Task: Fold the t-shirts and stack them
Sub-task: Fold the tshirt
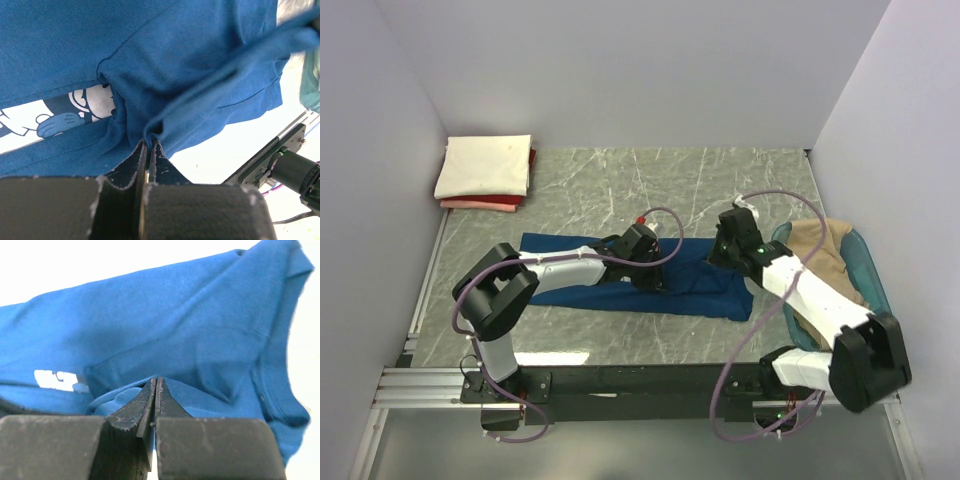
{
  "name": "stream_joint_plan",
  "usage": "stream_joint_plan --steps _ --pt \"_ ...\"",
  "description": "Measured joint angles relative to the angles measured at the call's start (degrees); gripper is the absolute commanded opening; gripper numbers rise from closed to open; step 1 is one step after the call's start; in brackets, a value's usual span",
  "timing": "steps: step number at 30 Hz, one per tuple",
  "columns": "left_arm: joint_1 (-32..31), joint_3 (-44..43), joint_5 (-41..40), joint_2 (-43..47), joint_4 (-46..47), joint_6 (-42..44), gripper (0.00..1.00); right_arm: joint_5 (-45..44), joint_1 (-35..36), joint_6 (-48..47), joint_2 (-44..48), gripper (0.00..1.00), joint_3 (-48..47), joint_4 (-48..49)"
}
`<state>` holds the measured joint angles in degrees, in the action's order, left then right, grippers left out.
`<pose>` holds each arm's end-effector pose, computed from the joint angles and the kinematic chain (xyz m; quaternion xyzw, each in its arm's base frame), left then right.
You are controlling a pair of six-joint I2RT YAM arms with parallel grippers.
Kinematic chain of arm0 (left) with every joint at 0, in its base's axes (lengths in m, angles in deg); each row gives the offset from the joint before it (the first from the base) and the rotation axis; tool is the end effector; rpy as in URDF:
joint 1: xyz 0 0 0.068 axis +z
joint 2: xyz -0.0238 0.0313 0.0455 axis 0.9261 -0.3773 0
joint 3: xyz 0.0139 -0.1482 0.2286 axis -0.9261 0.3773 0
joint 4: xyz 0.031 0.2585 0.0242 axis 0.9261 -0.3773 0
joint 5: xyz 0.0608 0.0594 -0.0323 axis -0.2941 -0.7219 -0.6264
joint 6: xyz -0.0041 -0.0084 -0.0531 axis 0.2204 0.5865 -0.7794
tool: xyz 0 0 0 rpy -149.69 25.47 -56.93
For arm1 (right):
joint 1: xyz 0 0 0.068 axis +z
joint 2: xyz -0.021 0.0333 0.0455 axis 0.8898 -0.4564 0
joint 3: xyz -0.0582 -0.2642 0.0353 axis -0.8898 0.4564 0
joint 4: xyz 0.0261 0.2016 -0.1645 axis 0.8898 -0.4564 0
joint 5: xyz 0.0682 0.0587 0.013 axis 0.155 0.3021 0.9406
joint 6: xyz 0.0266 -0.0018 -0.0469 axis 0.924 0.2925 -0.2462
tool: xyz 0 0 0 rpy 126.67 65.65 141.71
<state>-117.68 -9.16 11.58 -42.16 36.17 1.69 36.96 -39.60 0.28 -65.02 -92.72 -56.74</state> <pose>0.2350 -0.2887 0.1741 0.0627 0.9282 -0.3226 0.1744 0.2398 0.0986 0.2264 0.1092 0.9286 0.1214 0.3332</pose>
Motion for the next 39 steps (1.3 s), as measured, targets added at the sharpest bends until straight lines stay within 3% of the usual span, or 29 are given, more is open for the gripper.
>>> stream_joint_plan --steps 10,25,33,37,38,39 --pt "0.0 -0.3 -1.3 2.5 -1.7 0.5 0.01 -1.4 -0.2 2.0 13.9 0.01 5.5 -7.4" --pt "-0.1 -1.0 0.1 2.3 -2.5 4.2 0.05 0.2 -0.4 7.5 18.3 0.00 13.5 -12.3" --pt "-0.2 -1.0 1.4 -0.5 -2.6 5.6 0.17 0.6 -0.4 10.2 13.3 0.00 15.6 -11.1" --pt "-0.2 -0.4 1.4 -0.9 -2.5 6.4 0.31 0.4 -0.4 10.8 11.7 0.00 15.6 -10.6" --pt "-0.2 -0.2 1.4 -0.9 -2.5 6.6 0.34 0.3 -0.4 10.9 11.3 0.04 15.6 -10.5" --pt "-0.2 0.0 1.3 -0.9 -2.6 6.6 0.36 0.3 -0.4 11.0 10.8 0.15 15.6 -10.5"
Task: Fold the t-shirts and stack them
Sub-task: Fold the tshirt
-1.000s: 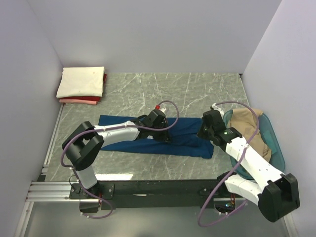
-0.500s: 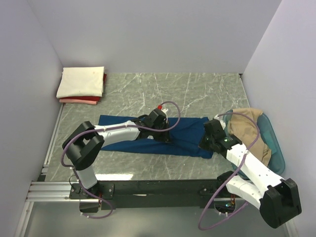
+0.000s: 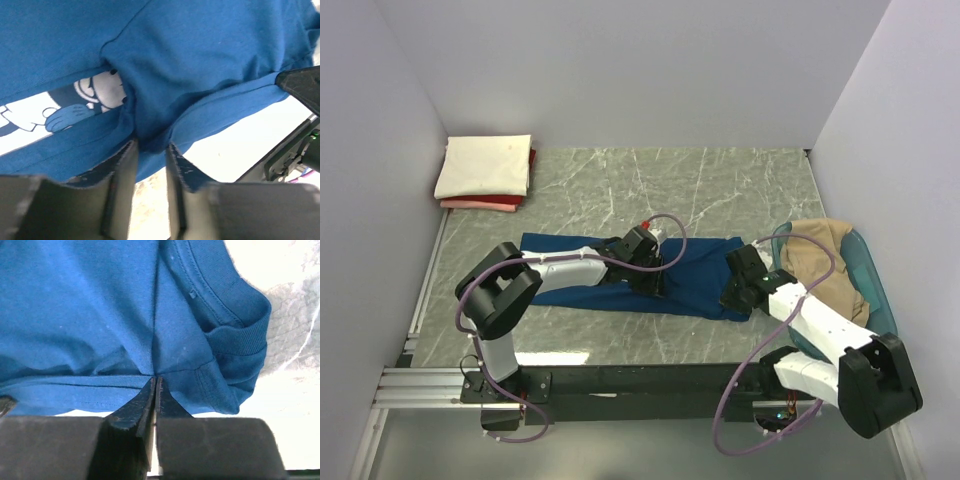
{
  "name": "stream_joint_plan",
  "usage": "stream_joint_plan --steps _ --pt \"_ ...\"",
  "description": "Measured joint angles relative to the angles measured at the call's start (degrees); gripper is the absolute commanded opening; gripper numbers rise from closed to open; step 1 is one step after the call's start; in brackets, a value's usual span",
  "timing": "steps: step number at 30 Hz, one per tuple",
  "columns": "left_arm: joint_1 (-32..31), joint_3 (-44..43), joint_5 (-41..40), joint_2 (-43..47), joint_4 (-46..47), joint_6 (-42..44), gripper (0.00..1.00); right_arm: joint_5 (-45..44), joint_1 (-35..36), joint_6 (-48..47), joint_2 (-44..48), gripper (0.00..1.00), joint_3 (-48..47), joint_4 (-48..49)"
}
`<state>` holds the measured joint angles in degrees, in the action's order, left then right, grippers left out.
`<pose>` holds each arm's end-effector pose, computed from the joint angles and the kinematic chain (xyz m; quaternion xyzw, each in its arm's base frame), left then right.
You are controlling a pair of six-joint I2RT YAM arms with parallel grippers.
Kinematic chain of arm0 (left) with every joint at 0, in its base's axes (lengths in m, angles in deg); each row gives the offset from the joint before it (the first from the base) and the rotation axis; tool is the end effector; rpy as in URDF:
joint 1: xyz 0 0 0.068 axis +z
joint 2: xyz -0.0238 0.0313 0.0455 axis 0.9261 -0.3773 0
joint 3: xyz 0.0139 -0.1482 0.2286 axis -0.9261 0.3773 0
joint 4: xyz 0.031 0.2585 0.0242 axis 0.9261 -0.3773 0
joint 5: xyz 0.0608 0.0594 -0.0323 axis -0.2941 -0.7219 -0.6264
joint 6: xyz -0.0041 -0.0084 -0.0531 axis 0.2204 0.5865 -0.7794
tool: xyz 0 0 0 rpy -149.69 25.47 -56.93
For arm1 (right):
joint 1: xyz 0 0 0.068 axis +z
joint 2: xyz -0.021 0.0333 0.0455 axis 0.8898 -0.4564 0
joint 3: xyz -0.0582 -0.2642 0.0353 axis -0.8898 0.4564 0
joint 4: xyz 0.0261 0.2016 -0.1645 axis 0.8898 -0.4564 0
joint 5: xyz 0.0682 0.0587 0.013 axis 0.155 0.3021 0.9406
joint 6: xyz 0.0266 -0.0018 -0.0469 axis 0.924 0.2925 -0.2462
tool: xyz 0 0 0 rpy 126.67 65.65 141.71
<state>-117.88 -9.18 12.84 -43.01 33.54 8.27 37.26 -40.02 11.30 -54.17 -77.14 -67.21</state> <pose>0.2315 -0.2877 0.1659 0.1193 0.9321 -0.3003 0.1638 0.1707 0.0677 0.1711 0.2009 0.9522 0.0811 0.2153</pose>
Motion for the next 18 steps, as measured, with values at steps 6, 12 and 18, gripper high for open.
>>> stream_joint_plan --steps 6,12,18 --pt "1.2 1.4 -0.1 2.3 -1.4 0.0 0.43 -1.3 0.0 -0.3 -0.3 0.49 -1.8 -2.0" --pt "3.4 2.2 0.0 9.1 -2.5 0.0 0.34 -1.5 0.0 -0.8 2.8 0.45 -7.6 -4.2" --pt "3.4 0.5 4.0 8.7 -0.7 -1.1 0.15 2.4 0.0 1.0 4.7 0.39 -8.4 -0.5"
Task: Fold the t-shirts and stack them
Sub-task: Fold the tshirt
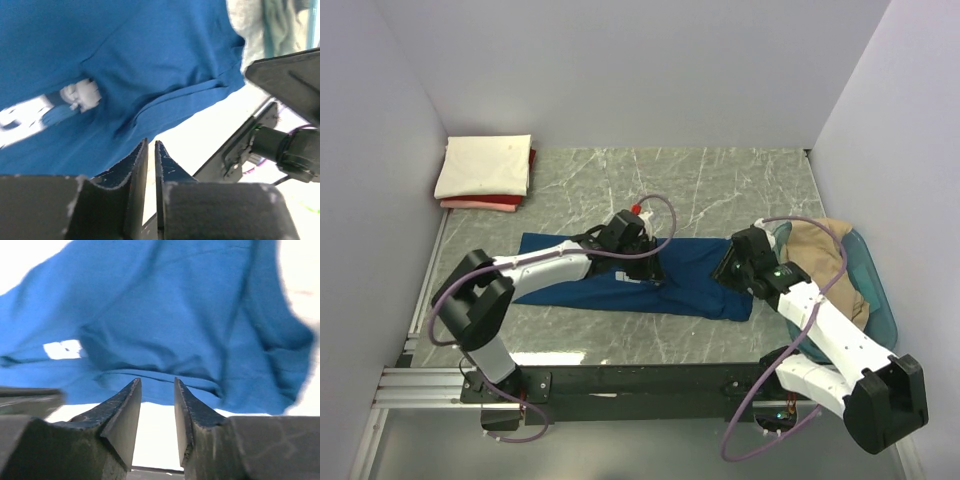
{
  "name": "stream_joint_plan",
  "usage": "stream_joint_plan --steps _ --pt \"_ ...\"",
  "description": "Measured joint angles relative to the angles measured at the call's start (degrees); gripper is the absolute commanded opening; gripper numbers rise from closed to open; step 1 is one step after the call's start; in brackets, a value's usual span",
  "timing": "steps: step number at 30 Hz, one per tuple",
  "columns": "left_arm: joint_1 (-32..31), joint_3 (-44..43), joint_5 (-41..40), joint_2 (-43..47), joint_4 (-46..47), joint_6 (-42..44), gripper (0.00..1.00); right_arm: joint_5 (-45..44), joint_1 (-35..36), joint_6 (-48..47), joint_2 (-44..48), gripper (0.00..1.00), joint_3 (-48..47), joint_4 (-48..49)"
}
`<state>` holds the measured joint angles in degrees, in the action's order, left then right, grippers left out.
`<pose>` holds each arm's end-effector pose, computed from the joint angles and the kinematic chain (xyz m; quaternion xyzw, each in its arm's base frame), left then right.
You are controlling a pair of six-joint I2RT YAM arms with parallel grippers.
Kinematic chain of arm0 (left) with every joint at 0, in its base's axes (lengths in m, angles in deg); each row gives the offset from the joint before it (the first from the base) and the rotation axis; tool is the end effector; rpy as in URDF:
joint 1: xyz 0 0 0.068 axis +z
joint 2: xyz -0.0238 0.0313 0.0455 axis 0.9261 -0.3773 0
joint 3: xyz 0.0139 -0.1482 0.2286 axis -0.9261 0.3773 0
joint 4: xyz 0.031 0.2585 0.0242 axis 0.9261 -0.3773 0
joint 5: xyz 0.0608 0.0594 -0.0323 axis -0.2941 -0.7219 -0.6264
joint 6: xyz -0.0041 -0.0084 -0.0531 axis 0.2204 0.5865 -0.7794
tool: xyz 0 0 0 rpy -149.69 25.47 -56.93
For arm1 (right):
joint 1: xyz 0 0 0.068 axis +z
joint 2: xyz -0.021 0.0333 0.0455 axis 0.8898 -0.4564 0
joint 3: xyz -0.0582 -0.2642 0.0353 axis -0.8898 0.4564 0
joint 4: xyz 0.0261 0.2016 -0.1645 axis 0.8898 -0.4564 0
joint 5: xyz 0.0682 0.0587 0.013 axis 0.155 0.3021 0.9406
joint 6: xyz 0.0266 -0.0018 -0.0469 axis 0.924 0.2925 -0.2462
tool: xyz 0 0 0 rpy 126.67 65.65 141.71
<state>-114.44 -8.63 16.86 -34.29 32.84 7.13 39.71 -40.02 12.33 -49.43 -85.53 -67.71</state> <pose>0.2364 -0.2642 0.2146 0.1004 0.9079 -0.3590 0.1919 0.1819 0.0740 0.2293 0.2022 0.9216 0.1611 0.2895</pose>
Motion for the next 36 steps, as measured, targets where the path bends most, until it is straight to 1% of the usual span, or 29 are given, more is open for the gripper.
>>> stream_joint_plan --steps 3,7,10,14,17,20,24,27,30,33,36 --pt "-0.3 -1.1 2.3 -3.7 3.1 -1.5 0.11 2.2 0.0 2.9 -0.1 0.39 2.6 5.6" --pt "-1.2 -2.3 3.4 -9.6 6.1 -3.3 0.06 4.2 0.0 6.2 -2.3 0.38 7.5 11.5" --pt "-1.7 -2.3 2.9 -12.9 6.5 -3.9 0.06 4.7 0.1 7.8 -4.8 0.37 10.8 15.0" --pt "-1.9 -1.0 1.8 -14.1 7.1 -4.2 0.06 5.5 0.0 10.1 -6.4 0.36 16.1 20.5" --pt "-1.9 -0.7 1.4 -14.1 7.8 -4.2 0.06 5.5 0.1 11.0 -6.9 0.36 16.8 23.1" --pt "-2.0 -0.7 0.3 -13.6 7.5 -4.0 0.08 5.2 0.1 11.2 -6.9 0.36 16.7 23.2" --pt "-1.8 -0.7 -2.5 -9.3 4.6 -3.4 0.18 2.9 0.1 11.1 -4.1 0.38 16.6 20.3" --pt "-0.8 -0.4 -4.6 -3.0 3.2 -3.2 0.20 0.3 0.2 10.7 1.2 0.40 16.0 17.0" --pt "1.3 2.0 -7.6 4.6 3.5 -3.3 0.21 -3.6 1.3 9.4 4.6 0.44 12.7 14.0" --pt "4.5 6.4 -10.7 10.9 3.4 -4.1 0.20 -7.1 3.5 8.0 4.2 0.46 8.0 13.0" --pt "8.4 11.5 -13.2 13.3 3.1 -5.9 0.21 -9.2 6.2 6.6 -0.4 0.46 3.4 12.7"
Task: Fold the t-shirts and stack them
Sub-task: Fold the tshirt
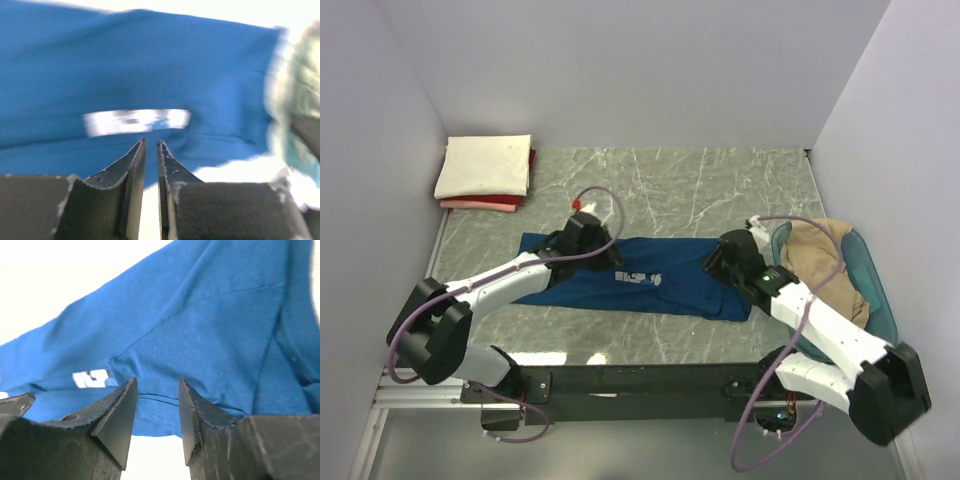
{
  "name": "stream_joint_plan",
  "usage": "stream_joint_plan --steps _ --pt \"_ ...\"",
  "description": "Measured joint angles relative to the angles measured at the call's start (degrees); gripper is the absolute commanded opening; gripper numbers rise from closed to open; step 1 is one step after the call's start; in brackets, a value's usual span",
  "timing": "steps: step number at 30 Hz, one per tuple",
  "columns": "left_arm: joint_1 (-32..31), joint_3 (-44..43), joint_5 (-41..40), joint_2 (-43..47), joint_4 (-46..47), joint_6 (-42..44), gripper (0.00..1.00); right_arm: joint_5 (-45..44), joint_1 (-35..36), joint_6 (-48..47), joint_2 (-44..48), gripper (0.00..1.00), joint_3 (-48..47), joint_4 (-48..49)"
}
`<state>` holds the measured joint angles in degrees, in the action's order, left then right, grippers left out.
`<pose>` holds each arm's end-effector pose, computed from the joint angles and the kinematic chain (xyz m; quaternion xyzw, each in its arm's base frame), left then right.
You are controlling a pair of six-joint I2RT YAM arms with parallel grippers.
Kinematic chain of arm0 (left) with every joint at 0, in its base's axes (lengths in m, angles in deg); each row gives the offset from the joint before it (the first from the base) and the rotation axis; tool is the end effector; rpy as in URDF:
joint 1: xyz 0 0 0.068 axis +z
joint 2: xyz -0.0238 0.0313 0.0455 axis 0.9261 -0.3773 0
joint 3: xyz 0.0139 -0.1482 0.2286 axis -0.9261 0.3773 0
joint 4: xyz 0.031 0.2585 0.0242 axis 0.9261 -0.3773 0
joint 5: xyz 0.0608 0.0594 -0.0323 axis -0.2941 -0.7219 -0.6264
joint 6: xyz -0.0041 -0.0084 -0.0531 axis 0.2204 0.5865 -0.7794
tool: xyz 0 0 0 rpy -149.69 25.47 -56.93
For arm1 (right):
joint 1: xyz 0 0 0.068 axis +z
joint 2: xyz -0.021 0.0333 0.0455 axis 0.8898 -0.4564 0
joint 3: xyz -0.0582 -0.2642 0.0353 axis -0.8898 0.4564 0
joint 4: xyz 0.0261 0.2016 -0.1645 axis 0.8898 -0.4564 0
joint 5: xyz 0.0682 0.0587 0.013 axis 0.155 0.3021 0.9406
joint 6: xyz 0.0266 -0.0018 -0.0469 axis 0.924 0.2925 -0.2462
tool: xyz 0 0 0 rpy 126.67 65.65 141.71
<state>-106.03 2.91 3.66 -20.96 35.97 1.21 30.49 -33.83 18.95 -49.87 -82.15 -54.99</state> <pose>0.2370 -0.1886 0.2256 -0.0567 0.9010 -0.3053 0.3028 0.1858 0.0939 0.2259 0.2326 0.8805 0.1833 0.3700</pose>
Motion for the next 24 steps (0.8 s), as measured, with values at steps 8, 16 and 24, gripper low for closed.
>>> stream_joint_plan --steps 8,16,24 --pt "4.4 11.8 -10.6 7.1 -5.8 -4.2 0.21 0.7 3.8 -0.9 -13.6 0.45 -1.6 1.2" --pt "5.2 13.0 -18.0 4.3 -6.0 -3.8 0.19 1.8 3.4 -1.2 -23.0 0.43 -1.9 4.6" --pt "5.2 13.0 -18.4 0.4 -4.0 -3.1 0.18 2.7 1.3 -4.2 -33.4 0.40 -12.0 4.2"
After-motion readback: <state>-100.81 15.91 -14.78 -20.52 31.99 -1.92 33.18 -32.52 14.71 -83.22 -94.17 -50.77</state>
